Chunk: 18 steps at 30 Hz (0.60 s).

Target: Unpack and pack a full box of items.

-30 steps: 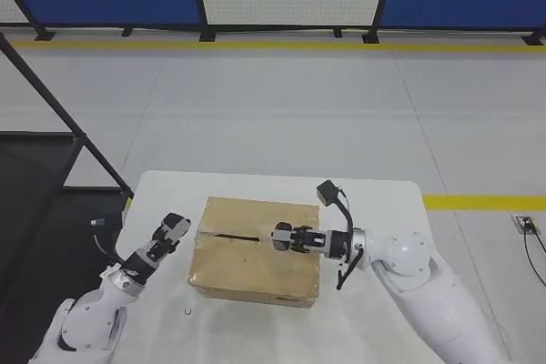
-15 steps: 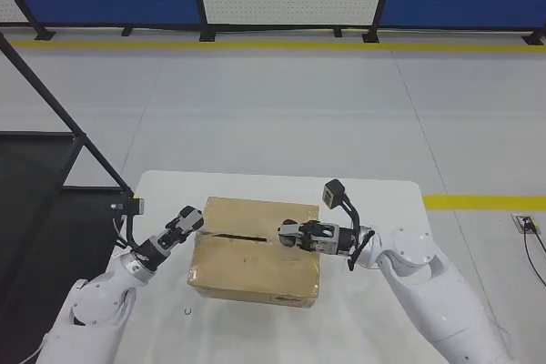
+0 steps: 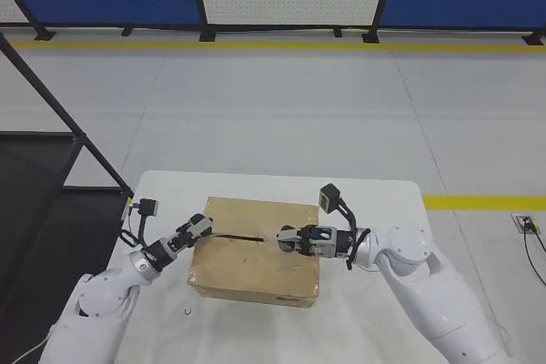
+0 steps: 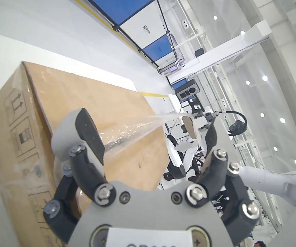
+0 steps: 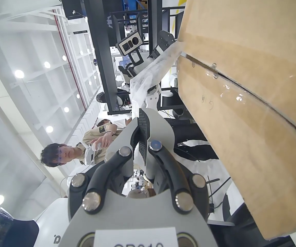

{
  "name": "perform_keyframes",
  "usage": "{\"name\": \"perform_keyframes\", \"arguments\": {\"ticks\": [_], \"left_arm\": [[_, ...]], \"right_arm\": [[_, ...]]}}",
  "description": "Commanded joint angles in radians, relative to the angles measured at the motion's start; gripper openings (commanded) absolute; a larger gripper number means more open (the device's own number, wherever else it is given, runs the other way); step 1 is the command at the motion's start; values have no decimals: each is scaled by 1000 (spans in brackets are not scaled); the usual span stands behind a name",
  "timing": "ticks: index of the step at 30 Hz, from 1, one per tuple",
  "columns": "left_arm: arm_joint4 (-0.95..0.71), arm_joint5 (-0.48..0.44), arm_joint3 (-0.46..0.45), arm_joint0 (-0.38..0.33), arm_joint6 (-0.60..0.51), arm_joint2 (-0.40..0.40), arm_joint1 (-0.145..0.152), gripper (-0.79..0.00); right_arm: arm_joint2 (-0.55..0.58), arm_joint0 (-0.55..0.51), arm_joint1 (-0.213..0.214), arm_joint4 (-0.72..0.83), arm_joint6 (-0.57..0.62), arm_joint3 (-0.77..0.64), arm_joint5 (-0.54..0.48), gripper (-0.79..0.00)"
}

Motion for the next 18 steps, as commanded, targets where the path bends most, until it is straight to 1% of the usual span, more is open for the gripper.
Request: {"name": "perform_keyframes", "arguments": {"ticks": [1, 6, 10, 11, 12, 14, 16, 18], "left_arm": [[-2, -5, 4, -4, -23, 4, 1, 0], [-15, -15, 9, -12, -74, 15, 5, 0], [-17, -15, 13, -14, -78, 18, 7, 0], [-16, -14, 14, -16, -77, 19, 7, 0], [-16, -13, 15, -16, -76, 20, 8, 0], [-15, -13, 15, -16, -72, 22, 8, 0], [-12, -12, 17, -16, -69, 24, 9, 0], [-10, -11, 18, -17, -65, 28, 9, 0]], "right_arm": [[0, 1, 0, 1, 3, 3, -1, -785], [5, 1, 0, 5, 10, 10, 1, -785], [11, -2, 1, 6, 13, 13, 2, -785], [13, -3, 1, 8, 14, 15, 3, -742], [14, -3, 1, 8, 14, 16, 4, -576], [15, -4, 2, 9, 14, 18, 6, -431], [16, -3, 2, 8, 15, 20, 9, -182], [18, -4, 2, 7, 14, 21, 10, -95]]}}
